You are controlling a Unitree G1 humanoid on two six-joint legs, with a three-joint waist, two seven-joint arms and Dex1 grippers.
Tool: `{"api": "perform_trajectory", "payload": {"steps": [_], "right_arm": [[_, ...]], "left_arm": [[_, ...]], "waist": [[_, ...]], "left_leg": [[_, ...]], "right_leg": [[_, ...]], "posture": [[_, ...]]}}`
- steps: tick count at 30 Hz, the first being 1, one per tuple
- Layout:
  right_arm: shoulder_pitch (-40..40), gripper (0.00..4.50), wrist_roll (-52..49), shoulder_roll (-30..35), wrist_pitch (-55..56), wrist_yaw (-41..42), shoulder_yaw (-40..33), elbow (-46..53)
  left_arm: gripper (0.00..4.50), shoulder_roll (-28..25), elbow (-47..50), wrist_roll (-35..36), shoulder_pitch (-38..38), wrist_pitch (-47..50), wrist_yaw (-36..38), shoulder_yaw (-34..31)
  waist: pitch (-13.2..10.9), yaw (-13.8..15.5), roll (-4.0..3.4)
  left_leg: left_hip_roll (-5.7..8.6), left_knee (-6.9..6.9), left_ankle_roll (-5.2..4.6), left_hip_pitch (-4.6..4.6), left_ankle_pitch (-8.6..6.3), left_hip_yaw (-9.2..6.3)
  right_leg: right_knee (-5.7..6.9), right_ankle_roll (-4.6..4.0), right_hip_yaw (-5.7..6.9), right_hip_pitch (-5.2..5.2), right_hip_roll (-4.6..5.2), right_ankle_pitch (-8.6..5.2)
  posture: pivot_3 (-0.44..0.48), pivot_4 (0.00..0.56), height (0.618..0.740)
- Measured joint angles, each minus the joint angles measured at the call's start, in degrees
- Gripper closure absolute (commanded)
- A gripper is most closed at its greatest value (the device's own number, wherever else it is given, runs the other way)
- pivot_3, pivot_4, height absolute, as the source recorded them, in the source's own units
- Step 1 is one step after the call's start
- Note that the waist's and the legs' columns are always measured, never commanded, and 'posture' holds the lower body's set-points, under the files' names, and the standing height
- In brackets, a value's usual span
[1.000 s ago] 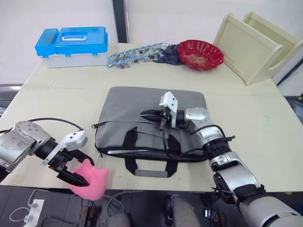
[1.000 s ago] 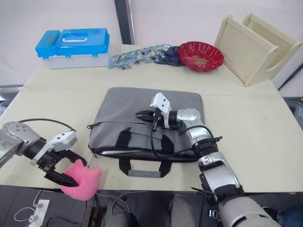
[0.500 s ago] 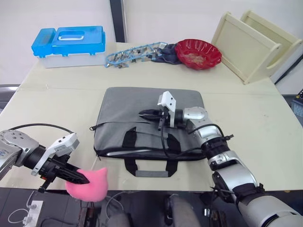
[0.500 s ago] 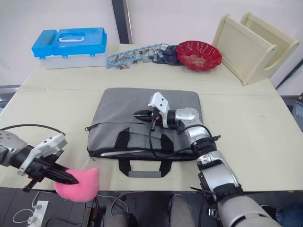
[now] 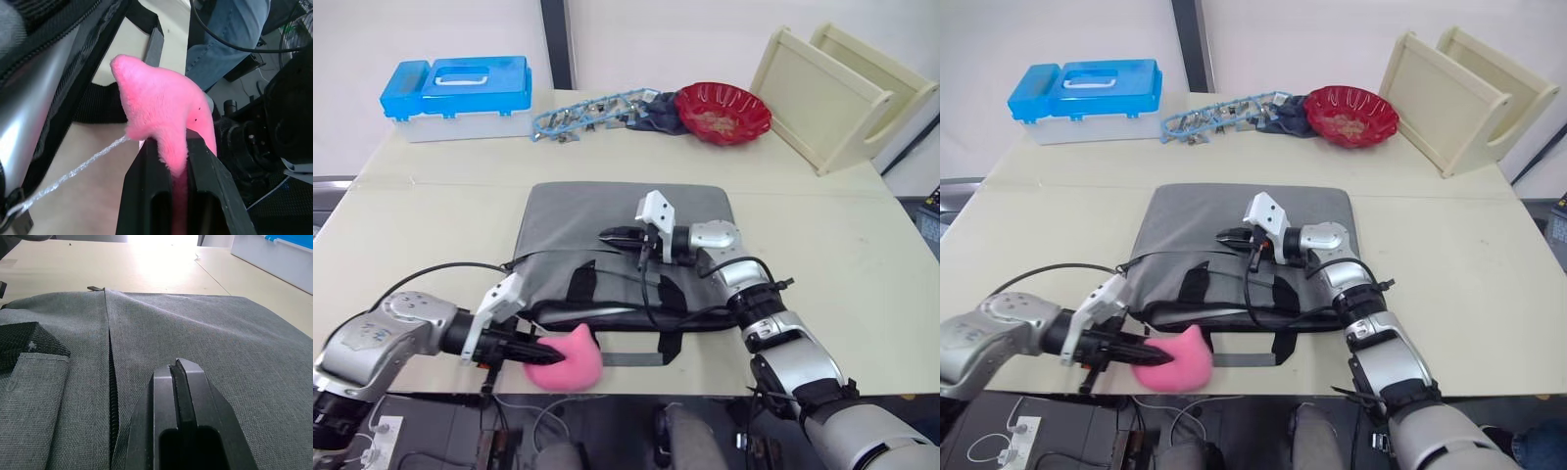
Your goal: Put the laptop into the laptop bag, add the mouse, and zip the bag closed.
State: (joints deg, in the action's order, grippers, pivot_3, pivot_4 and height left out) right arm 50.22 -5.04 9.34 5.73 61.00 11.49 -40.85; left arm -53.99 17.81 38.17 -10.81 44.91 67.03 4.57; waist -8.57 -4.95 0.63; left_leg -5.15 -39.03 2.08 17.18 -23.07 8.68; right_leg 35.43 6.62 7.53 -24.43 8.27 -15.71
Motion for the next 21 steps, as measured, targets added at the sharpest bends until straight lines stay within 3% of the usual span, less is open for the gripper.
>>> {"api": "perform_trajectory", "payload": {"steps": [2,7,15,21], "right_arm": [[0.18,4.5,0.72,-0.53,0.49,-1.06,0.02,-0.21],[0.31,4.5,1.36,-0.96,0.69,-2.22,0.02,-0.61],[0.03,4.5,1.54,-1.17,0.22,-2.27,-0.06,-0.02],[-2.21,4.5,-1.1,-0.39,-6.28,0.24,-0.68,6.3]], "left_arm": [[4.46,2.35,1.72,-0.24,-0.34,0.61,-1.28,1.86],[4.46,2.38,2.9,-0.6,-0.25,0.72,-1.34,2.8],[4.46,0.21,2.33,-3.27,2.66,-3.0,-0.92,1.92],[4.46,-2.99,-0.97,-4.65,5.05,-5.74,0.0,-2.51]], "waist": [[0.05,-0.2,0.07],[0.05,-0.24,-0.06],[0.06,-0.46,-0.09],[-0.04,-0.13,-0.24]], "left_leg": [[-0.01,0.01,0.02,0.0,-0.01,0.0],[-0.02,0.02,0.02,-0.01,-0.01,0.01],[-0.12,0.02,0.03,-0.02,-0.02,0.05],[-0.31,0.02,0.11,-0.02,-0.06,0.03]], "right_leg": [[0.02,0.0,0.0,-0.01,-0.01,0.0],[0.02,0.0,-0.03,0.0,-0.01,0.0],[0.05,-0.06,-0.05,-0.01,-0.07,-0.03],[0.0,-0.14,0.02,-0.17,-0.25,-0.08]], "posture": [[0.0,0.15,0.74],[0.0,0.15,0.74],[0.0,0.15,0.74],[0.0,0.15,0.74]]}}
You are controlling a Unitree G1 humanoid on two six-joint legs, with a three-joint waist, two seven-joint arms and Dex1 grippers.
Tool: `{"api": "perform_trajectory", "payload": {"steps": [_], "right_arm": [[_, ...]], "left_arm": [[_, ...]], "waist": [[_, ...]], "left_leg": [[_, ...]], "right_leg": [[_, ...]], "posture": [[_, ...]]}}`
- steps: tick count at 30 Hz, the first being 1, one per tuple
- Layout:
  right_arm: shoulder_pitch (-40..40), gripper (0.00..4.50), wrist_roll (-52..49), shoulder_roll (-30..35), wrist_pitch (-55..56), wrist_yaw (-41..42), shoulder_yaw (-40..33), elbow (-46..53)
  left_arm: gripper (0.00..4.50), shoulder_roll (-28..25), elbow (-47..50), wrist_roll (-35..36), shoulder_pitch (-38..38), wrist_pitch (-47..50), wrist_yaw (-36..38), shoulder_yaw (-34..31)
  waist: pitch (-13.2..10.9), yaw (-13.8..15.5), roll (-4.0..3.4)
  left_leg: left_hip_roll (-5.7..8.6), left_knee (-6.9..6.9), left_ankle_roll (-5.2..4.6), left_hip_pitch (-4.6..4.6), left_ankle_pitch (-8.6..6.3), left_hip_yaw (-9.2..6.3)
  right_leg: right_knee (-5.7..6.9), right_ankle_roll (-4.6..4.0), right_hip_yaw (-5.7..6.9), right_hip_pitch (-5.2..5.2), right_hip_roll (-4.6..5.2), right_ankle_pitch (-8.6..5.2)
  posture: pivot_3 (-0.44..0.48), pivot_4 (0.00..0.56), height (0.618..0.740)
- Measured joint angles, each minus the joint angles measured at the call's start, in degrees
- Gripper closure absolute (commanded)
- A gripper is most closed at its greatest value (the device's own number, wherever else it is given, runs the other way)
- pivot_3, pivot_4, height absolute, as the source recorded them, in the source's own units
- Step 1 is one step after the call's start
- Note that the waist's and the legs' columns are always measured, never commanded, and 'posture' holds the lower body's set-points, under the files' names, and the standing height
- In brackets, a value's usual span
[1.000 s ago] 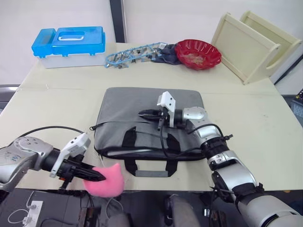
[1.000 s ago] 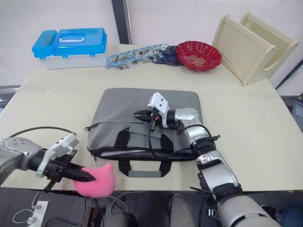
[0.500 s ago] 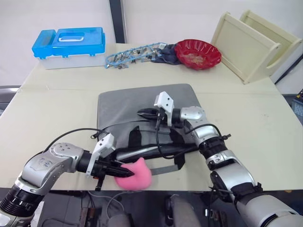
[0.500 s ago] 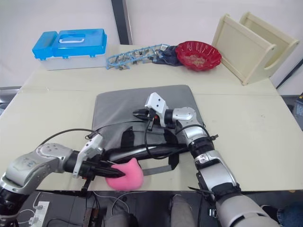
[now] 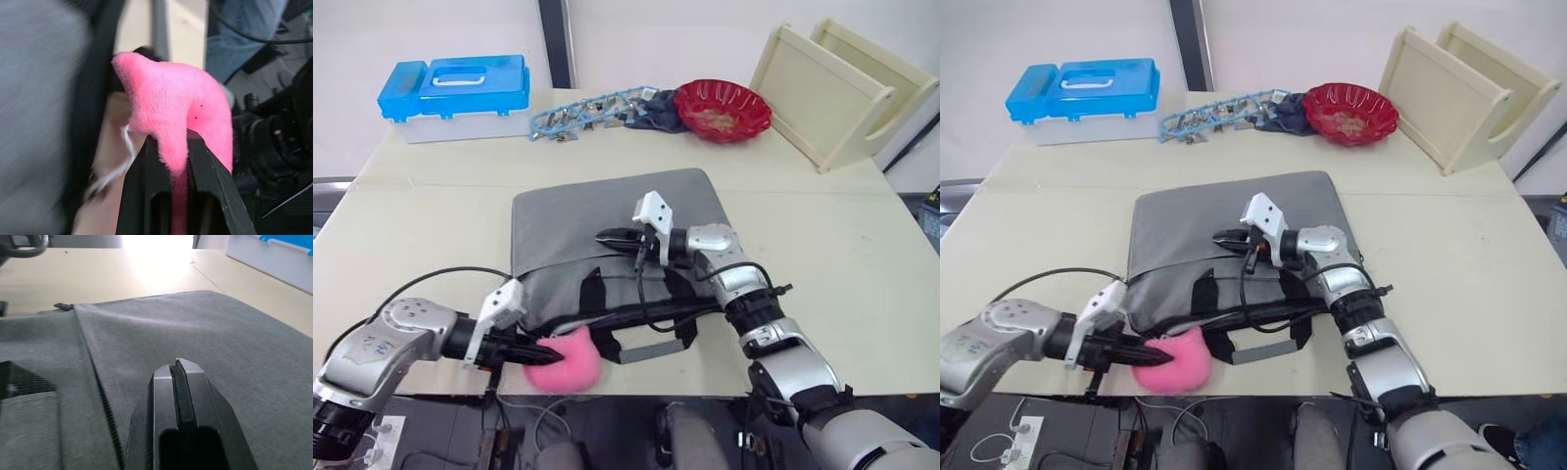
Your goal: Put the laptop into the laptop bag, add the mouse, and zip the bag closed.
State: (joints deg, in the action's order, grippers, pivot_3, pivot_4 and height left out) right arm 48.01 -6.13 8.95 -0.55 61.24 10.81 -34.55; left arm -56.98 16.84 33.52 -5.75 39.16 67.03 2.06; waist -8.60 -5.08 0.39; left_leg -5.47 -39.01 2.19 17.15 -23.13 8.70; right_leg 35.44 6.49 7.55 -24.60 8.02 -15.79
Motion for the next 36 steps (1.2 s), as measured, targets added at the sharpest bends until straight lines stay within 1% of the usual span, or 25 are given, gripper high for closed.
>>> {"api": "perform_trajectory", "payload": {"steps": [1,2,4,5,7,9,10,11,12,13,15,16,18,22,26,30,33,34,36], "right_arm": [[-0.39,4.5,-0.61,0.27,-1.46,0.57,0.0,1.32],[-1.05,3.99,-1.89,0.84,-4.84,1.64,-0.06,3.82],[-1.62,3.53,-4.86,2.55,-12.35,3.54,-0.54,7.96],[-1.77,2.96,-6.77,3.9,-17.43,4.9,-0.69,10.83],[-2.18,2.2,-8.79,6.04,-22.62,6.03,-0.9,14.58],[-2.17,1.33,-11.35,10.22,-28.46,7.23,-1.63,18.07],[-1.99,0.85,-12.3,13.07,-30.87,7.83,-2.69,18.73],[-1.61,0.27,-13.01,17.1,-33.07,8.7,-3.99,18.69],[-1.43,0.05,-13.21,20.66,-34.25,9.63,-5.16,18.38],[-1.23,0.05,-13.32,23.78,-35.11,10.58,-6.24,17.85],[-0.63,0.05,-13.37,26.17,-35.49,11.46,-6.83,16.15],[-0.08,0.05,-13.12,28.58,-35.49,11.98,-6.94,13.29],[0.23,0.05,-12.53,31.38,-35.15,13.16,-6.94,9.25],[0.46,0.05,-9.68,39.0,-34.93,18.45,-6.1,-0.69],[-0.71,0.05,-9.08,41.43,-36.26,21.18,-6.07,-3.9],[-2.41,0.05,-8.31,41.7,-36.79,21.69,-6.17,-7.72],[-2.99,0.05,-9.3,41.34,-39.85,22.03,-6.72,-5.86],[-4.1,0.05,-10.9,40.44,-42.59,22.25,-7.02,-3.1],[-4.85,0.05,-12.48,39.51,-45.25,22.42,-7.16,-0.67]], "left_arm": [[4.46,-0.2,-0.47,-0.09,0.15,-0.4,0.16,-0.51],[4.5,-0.37,-1.6,-0.14,0.42,-1.16,0.41,-1.37],[4.5,-0.6,-3.12,-0.17,0.81,-2.2,0.89,-2.24],[4.5,-0.6,-3.82,-0.17,1.0,-2.64,1.26,-2.69],[4.5,-0.86,-4.21,-0.21,1.33,-3.48,1.43,-3.3],[4.5,-1.24,-5.21,-0.38,1.43,-4.54,1.57,-3.62],[4.5,-1.61,-5.9,-0.53,1.56,-5.04,1.72,-3.98],[4.5,-1.95,-6.76,-0.67,1.74,-5.63,1.89,-4.53],[4.5,-2.05,-7.45,-0.84,1.96,-6.05,1.93,-5.13],[4.5,-2.2,-8.27,-1.09,2.1,-6.42,1.96,-5.68],[4.5,-2.45,-8.7,-1.4,2.25,-6.74,2.05,-6.02],[4.5,-2.55,-8.68,-1.61,2.27,-6.89,2.22,-6.11],[4.5,-2.55,-8.64,-1.64,2.41,-6.99,2.38,-6.25],[4.5,-2.55,-8.51,-1.65,3.2,-7.12,2.49,-7.04],[4.5,-2.55,-8.52,-1.83,3.31,-7.06,2.51,-7.27],[4.5,-2.55,-8.52,-1.84,3.27,-6.93,2.52,-7.3],[4.5,-2.55,-8.57,-1.92,3.07,-6.79,2.56,-7.29],[4.5,-2.55,-8.62,-1.97,2.91,-6.71,2.58,-7.29],[4.5,-2.55,-8.62,-2.02,2.66,-6.64,2.6,-7.24]], "waist": [[-0.02,0.1,-0.03],[-0.05,0.26,-0.08],[-0.13,0.46,-0.19],[-0.15,0.58,-0.23],[-0.17,0.66,-0.26],[-0.3,0.75,-0.41],[-0.36,1.03,-0.42],[-0.42,1.45,-0.48],[-0.46,1.77,-0.52],[-0.49,1.89,-0.57],[-0.5,1.92,-0.59],[-0.55,1.82,-0.67],[-0.61,1.8,-0.75],[-0.8,1.85,-0.94],[-0.81,1.66,-0.96],[-0.83,1.68,-0.98],[-0.84,1.7,-1.0],[-0.84,1.75,-1.0],[-0.84,1.78,-1.01]], "left_leg": [[-0.02,0.0,0.02,0.02,-0.01,0.0],[-0.03,0.01,0.03,0.06,-0.02,0.0],[-0.03,0.0,0.04,0.24,-0.03,0.01],[-0.02,-0.01,0.04,0.43,-0.03,0.02],[-0.02,-0.1,0.04,0.87,-0.02,0.04],[0.0,-0.15,0.04,0.99,-0.02,0.04],[0.0,-0.15,0.04,1.01,-0.02,0.03],[0.0,-0.15,0.04,1.02,-0.02,0.04],[0.0,-0.13,0.03,1.03,-0.03,0.04],[-0.01,-0.08,0.03,1.02,-0.03,0.04],[-0.03,-0.06,0.03,1.01,-0.03,0.05],[-0.02,-0.06,0.03,1.0,-0.03,0.1],[-0.02,-0.05,0.03,1.01,-0.03,0.12],[-0.02,-0.03,0.03,1.02,-0.03,0.14],[-0.02,-0.06,0.03,1.01,-0.03,0.15],[-0.02,-0.08,0.03,1.02,-0.03,0.18],[-0.03,-0.09,0.03,1.01,-0.03,0.18],[-0.03,-0.11,0.03,1.02,-0.03,0.18],[-0.03,-0.13,0.03,1.03,-0.03,0.18]], "right_leg": [[-0.01,-0.02,0.01,-0.02,-0.01,-0.01],[-0.02,-0.02,0.02,-0.06,-0.03,-0.01],[-0.03,-0.02,0.03,-0.24,-0.03,-0.01],[-0.01,-0.02,0.03,-0.46,-0.04,-0.01],[0.06,-0.03,0.03,-0.89,-0.06,-0.01],[0.03,-0.02,0.05,-0.95,-0.06,0.0],[0.0,-0.01,0.06,-0.95,-0.05,0.01],[-0.04,-0.01,0.06,-0.95,-0.05,0.01],[-0.1,-0.01,0.07,-0.95,-0.06,0.01],[-0.13,0.0,0.09,-0.95,-0.07,0.01],[-0.14,-0.01,0.09,-0.95,-0.1,0.01],[-0.14,-0.01,0.06,-0.95,-0.1,0.01],[-0.14,0.0,0.06,-0.95,-0.1,0.02],[-0.23,0.04,0.06,-0.95,-0.1,0.04],[-0.2,0.04,0.03,-0.95,-0.11,0.05],[-0.21,0.07,0.01,-0.95,-0.1,0.09],[-0.2,0.07,0.01,-0.95,-0.12,0.09],[-0.19,0.07,0.01,-0.95,-0.12,0.09],[-0.17,0.07,0.01,-0.95,-0.11,0.09]], "posture": [[0.0,0.15,0.74],[0.0,0.15,0.74],[0.0,0.15,0.74],[0.0,0.15,0.74],[0.0,0.15,0.74],[0.0,0.15,0.74],[0.0,0.15,0.74],[0.0,0.15,0.74],[0.0,0.15,0.74],[0.0,0.15,0.74],[0.0,0.15,0.74],[0.0,0.15,0.74],[0.0,0.15,0.74],[0.0,0.15,0.74],[0.0,0.15,0.74],[0.0,0.15,0.74],[0.0,0.15,0.74],[0.0,0.15,0.74],[0.0,0.15,0.74]]}}
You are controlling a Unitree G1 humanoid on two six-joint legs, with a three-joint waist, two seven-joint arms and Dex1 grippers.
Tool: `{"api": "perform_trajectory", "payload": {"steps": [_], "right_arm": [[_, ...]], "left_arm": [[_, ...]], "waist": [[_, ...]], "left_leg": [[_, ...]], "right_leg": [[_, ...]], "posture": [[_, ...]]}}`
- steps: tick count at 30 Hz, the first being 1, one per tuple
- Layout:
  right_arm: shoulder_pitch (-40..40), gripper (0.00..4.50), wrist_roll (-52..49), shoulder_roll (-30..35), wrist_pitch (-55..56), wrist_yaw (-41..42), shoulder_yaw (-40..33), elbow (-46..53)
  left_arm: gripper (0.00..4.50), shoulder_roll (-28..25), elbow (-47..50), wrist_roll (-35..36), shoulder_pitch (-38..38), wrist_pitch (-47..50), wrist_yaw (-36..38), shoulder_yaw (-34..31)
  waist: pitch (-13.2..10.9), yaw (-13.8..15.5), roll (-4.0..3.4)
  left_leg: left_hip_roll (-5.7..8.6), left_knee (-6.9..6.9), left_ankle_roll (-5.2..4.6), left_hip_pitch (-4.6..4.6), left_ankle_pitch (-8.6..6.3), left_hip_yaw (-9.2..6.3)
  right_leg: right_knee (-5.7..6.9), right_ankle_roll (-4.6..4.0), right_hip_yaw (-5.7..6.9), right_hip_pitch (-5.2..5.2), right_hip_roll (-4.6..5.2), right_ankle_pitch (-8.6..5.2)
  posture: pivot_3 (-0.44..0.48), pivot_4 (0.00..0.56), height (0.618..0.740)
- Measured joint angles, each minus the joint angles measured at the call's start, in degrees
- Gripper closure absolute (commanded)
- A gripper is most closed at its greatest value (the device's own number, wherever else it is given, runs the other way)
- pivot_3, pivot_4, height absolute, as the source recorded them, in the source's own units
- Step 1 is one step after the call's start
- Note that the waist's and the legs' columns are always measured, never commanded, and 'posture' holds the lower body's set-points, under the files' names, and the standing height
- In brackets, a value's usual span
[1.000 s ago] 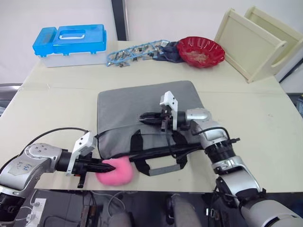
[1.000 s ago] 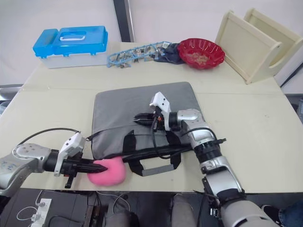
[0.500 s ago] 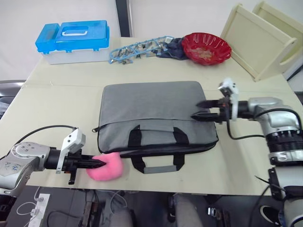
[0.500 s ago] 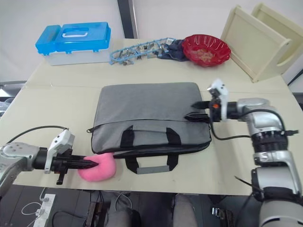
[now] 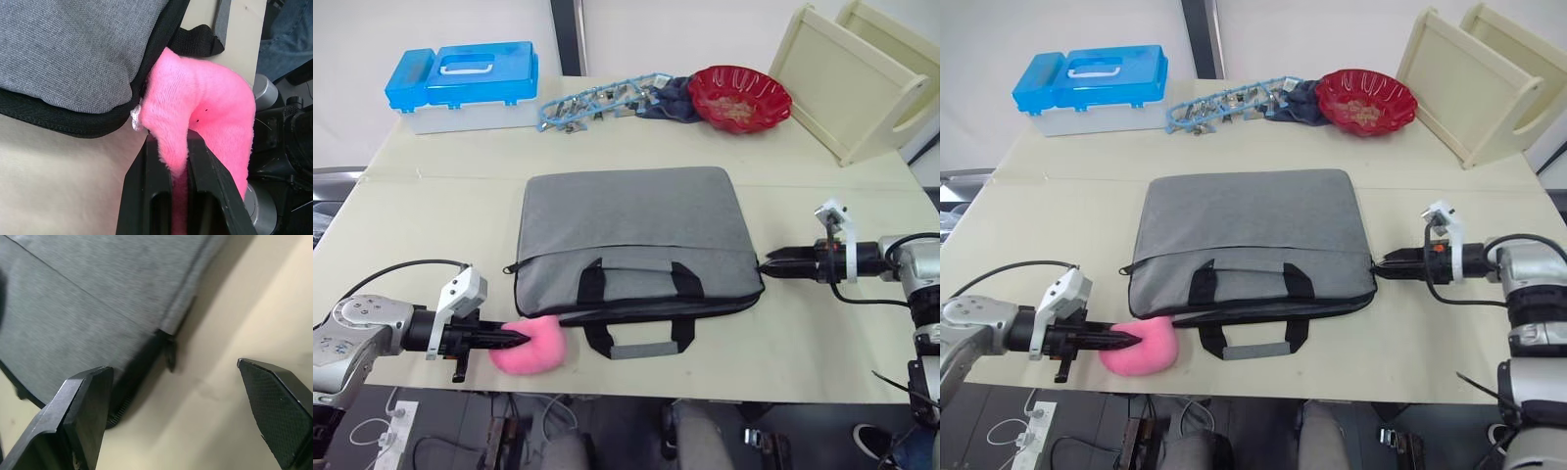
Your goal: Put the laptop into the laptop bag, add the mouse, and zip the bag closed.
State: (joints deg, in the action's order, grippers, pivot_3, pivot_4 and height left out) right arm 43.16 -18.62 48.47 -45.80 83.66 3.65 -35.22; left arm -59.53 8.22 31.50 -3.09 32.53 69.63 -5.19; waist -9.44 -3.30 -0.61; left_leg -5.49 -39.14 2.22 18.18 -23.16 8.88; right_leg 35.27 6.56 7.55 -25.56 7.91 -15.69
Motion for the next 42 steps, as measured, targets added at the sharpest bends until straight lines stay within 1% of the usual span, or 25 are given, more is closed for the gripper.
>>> {"api": "perform_trajectory", "payload": {"steps": [3,4,6,10,13,14,21,26,29,34,41,42], "right_arm": [[-2.11,0.05,-3.99,-0.65,-6.62,0.04,-0.49,7.29],[-2.68,0.28,-4.62,-0.39,-7.88,-0.03,-0.87,8.85],[-3.91,0.9,-5.58,-0.17,-9.44,-0.23,-1.58,11.26],[-7.93,2.84,-7.47,-0.14,-11.98,-0.47,-1.57,16.25],[-8.99,4.34,-9.58,-0.14,-14.87,-0.76,-1.6,19.67],[-9.33,4.43,-10.13,-0.14,-15.62,-0.93,-1.7,20.56],[-10.35,4.43,-12.39,-1.87,-17.4,-5.89,-2.88,23.79],[-11.49,4.43,-13.87,-4.76,-18.09,-9.47,-3.61,26.31],[-11.52,4.43,-14.66,-4.92,-18.54,-11.13,-3.97,27.22],[-11.56,4.43,-15.07,-5.03,-19.17,-12.37,-4.06,27.94],[-12.07,4.43,-15.26,-4.43,-17.51,-12.56,-3.78,28.38],[-12.11,4.04,-15.25,-4.26,-16.87,-12.39,-3.63,28.37]], "left_arm": [[4.5,0.0,-0.03,-0.19,-0.47,0.2,0.01,-0.01],[4.5,-0.04,-0.12,-0.24,-0.55,0.25,0.01,-0.04],[4.5,-0.08,-0.33,-0.28,-0.68,0.33,0.04,-0.05],[4.5,-0.33,-0.65,-0.3,-0.71,0.5,0.47,-0.17],[4.5,-1.34,-1.28,-0.56,-0.61,0.45,0.88,-0.66],[4.5,-1.6,-1.52,-0.64,-0.55,0.42,1.04,-0.9],[4.5,-1.89,-2.02,-0.92,-0.32,0.27,1.42,-1.51],[4.5,-1.89,-0.72,-0.33,-0.22,1.48,2.06,-1.54],[4.5,-1.62,1.62,1.43,-0.27,4.16,2.41,-1.58],[4.5,-0.9,4.72,2.41,-0.35,7.02,2.17,-1.54],[4.5,-0.06,4.88,2.19,0.52,6.86,2.29,-1.54],[4.5,-0.06,4.75,2.06,0.83,6.45,2.4,-1.54]], "waist": [[-0.01,0.22,-0.01],[-0.01,0.24,-0.01],[-0.01,0.29,0.0],[-0.01,0.29,0.0],[-0.01,0.11,0.0],[-0.01,0.1,0.0],[-0.01,0.09,0.01],[-0.01,0.15,0.01],[-0.02,0.24,0.01],[-0.02,0.17,0.02],[-0.03,0.25,0.03],[-0.03,0.25,0.03]], "left_leg": [[0.01,0.0,0.0,0.02,0.0,-0.01],[0.0,0.0,0.0,0.03,0.0,-0.01],[0.01,0.01,0.0,0.04,0.0,-0.01],[0.01,0.04,0.0,0.05,0.0,-0.01],[0.0,0.03,0.0,0.03,0.0,-0.01],[0.0,0.03,0.0,0.03,0.0,-0.01],[0.0,0.04,0.0,0.02,0.0,0.0],[0.01,0.03,0.0,0.03,0.0,0.01],[0.01,0.03,0.0,0.05,0.0,0.01],[0.01,0.04,0.0,0.04,0.0,0.0],[0.01,0.04,0.0,0.05,0.0,0.0],[0.01,0.04,0.0,0.05,0.0,0.0]], "right_leg": [[-0.03,0.01,0.01,-0.01,0.0,0.01],[-0.05,0.01,0.01,-0.01,0.0,0.01],[-0.09,0.02,0.02,-0.01,0.0,0.02],[-0.11,0.02,0.03,-0.01,-0.01,0.02],[-0.1,0.02,0.02,-0.01,-0.03,0.03],[-0.1,0.02,0.02,-0.01,-0.04,0.03],[-0.1,0.02,0.01,-0.01,-0.05,0.03],[-0.11,0.03,0.0,-0.01,-0.05,0.04],[-0.13,0.03,0.01,-0.01,-0.05,0.04],[-0.15,0.03,0.0,-0.01,-0.07,0.04],[-0.15,0.03,0.0,-0.01,-0.07,0.04],[-0.16,0.03,0.0,-0.01,-0.07,0.04]], "posture": [[0.0,0.15,0.74],[0.0,0.15,0.74],[0.0,0.15,0.74],[0.0,0.15,0.74],[0.0,0.15,0.74],[0.0,0.15,0.74],[0.0,0.15,0.74],[0.0,0.15,0.74],[0.0,0.15,0.74],[0.0,0.15,0.74],[0.0,0.15,0.74],[0.0,0.15,0.74]]}}
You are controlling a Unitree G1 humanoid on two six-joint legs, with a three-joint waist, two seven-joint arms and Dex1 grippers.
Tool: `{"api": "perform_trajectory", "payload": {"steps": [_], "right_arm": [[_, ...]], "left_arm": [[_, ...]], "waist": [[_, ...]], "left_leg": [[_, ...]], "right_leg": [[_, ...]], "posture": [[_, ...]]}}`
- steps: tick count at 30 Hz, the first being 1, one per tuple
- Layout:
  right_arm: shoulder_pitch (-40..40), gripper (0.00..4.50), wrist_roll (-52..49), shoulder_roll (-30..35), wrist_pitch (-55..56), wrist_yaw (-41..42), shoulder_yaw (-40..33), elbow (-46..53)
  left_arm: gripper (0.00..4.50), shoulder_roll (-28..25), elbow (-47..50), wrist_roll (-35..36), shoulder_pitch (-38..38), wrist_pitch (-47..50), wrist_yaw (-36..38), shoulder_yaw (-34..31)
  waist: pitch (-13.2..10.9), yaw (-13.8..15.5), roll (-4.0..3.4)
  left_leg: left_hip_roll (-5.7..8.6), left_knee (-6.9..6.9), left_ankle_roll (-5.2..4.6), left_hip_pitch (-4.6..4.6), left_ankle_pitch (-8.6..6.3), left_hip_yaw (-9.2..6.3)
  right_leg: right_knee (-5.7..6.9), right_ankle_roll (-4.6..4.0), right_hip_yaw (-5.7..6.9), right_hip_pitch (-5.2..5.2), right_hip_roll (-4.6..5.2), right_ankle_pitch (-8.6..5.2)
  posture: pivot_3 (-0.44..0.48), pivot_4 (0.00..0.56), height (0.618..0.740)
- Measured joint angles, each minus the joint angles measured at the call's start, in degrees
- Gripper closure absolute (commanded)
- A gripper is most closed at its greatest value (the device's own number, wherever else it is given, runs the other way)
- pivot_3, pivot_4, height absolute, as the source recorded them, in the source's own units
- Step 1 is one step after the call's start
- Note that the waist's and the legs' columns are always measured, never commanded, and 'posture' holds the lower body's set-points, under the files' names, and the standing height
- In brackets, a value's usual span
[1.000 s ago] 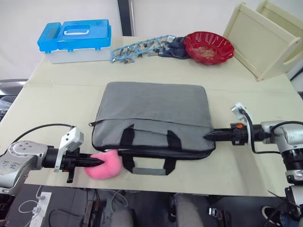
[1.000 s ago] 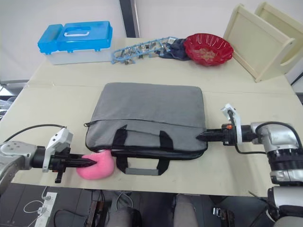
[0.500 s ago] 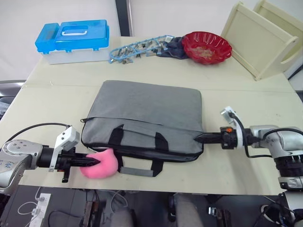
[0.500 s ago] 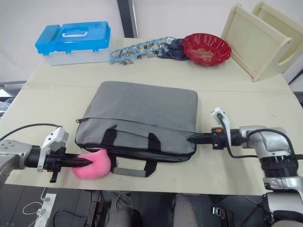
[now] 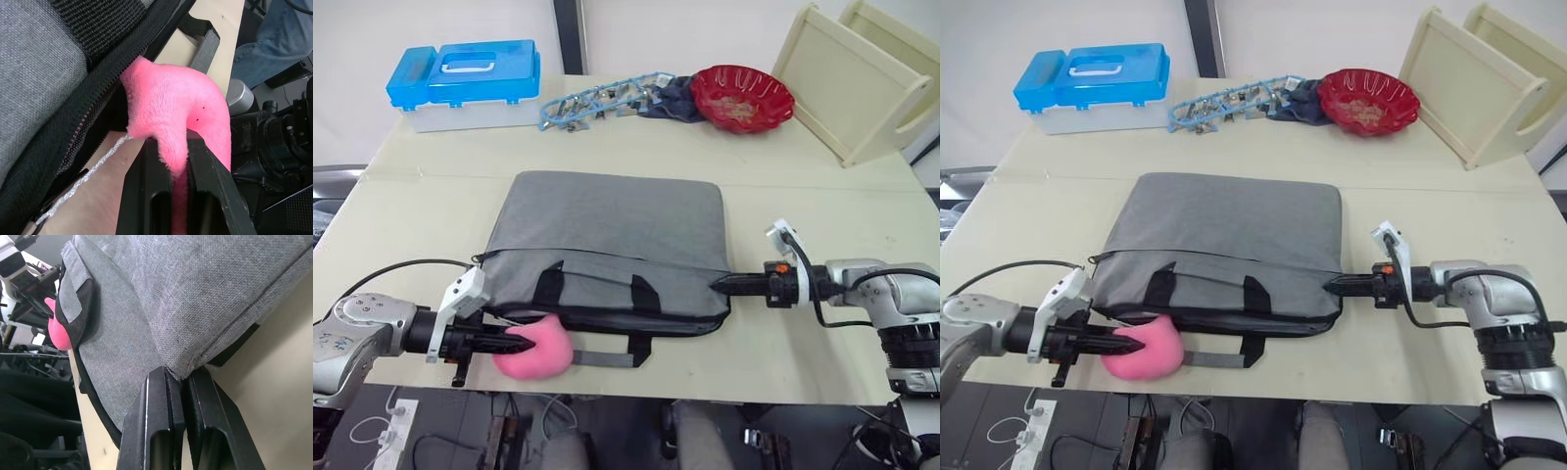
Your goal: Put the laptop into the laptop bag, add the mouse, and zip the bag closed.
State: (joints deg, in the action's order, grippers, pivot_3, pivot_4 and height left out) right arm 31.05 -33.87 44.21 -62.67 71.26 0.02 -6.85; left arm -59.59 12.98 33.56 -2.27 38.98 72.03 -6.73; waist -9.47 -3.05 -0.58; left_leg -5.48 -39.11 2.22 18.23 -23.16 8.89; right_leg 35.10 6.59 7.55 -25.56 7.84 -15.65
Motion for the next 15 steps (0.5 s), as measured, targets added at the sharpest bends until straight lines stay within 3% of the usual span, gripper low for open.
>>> {"api": "perform_trajectory", "payload": {"steps": [2,5,6,7,9,10,15], "right_arm": [[0.25,3.38,-0.01,0.67,0.9,0.85,0.16,-0.29],[2.14,1.75,0.59,3.69,4.91,3.97,0.54,-1.18],[2.54,1.54,1.0,4.25,5.83,4.54,0.91,-1.55],[5.01,0.93,3.38,6.93,10.91,7.84,2.95,-4.02],[8.36,0.26,5.29,8.96,14.81,10.52,3.93,-6.24],[11.64,0.05,7.18,9.51,17.92,12.35,5.02,-8.74],[21.58,0.05,13.33,7.76,29.22,15.0,8.54,-15.84]], "left_arm": [[4.5,-0.12,-0.72,-0.37,0.58,-1.29,0.4,-0.16],[4.5,-0.65,-3.23,-1.31,1.07,-3.21,1.21,-1.41],[4.5,-0.72,-3.42,-1.41,1.07,-3.41,1.22,-1.5],[4.5,-0.94,-4.35,-1.79,1.21,-4.07,1.29,-1.87],[4.5,-0.95,-4.8,-2.08,1.72,-4.63,1.35,-2.27],[4.5,-0.96,-5.01,-2.33,1.93,-5.15,1.43,-2.32],[4.5,-1.03,-5.48,-2.56,2.69,-6.71,1.57,-2.56]], "waist": [[0.0,0.0,0.01],[0.0,-0.02,0.01],[0.0,-0.02,0.01],[-0.02,-0.07,-0.02],[-0.01,-0.1,-0.01],[-0.02,-0.28,-0.02],[-0.01,-0.56,-0.02]], "left_leg": [[0.0,0.0,0.0,0.0,0.0,0.0],[-0.01,-0.01,0.0,-0.01,0.0,0.0],[0.0,-0.02,0.0,-0.01,0.0,0.0],[0.01,-0.02,0.0,-0.01,0.0,0.04],[-0.01,-0.02,0.0,-0.04,0.0,0.05],[0.0,-0.01,0.0,-0.04,0.0,0.08],[-0.02,0.01,-0.01,-0.08,0.0,0.11]], "right_leg": [[0.0,0.0,0.0,0.0,0.0,0.0],[0.02,0.0,0.01,0.0,0.0,0.0],[0.02,0.0,0.0,0.0,0.0,0.0],[-0.01,0.03,-0.05,0.0,0.01,0.04],[-0.01,0.03,-0.03,0.0,0.0,0.03],[-0.01,0.02,-0.06,0.0,0.0,0.04],[0.0,0.01,-0.08,0.0,-0.02,0.04]], "posture": [[0.0,0.15,0.74],[0.0,0.15,0.74],[0.0,0.15,0.74],[0.0,0.15,0.74],[0.0,0.15,0.74],[0.0,0.15,0.74],[0.0,0.15,0.74]]}}
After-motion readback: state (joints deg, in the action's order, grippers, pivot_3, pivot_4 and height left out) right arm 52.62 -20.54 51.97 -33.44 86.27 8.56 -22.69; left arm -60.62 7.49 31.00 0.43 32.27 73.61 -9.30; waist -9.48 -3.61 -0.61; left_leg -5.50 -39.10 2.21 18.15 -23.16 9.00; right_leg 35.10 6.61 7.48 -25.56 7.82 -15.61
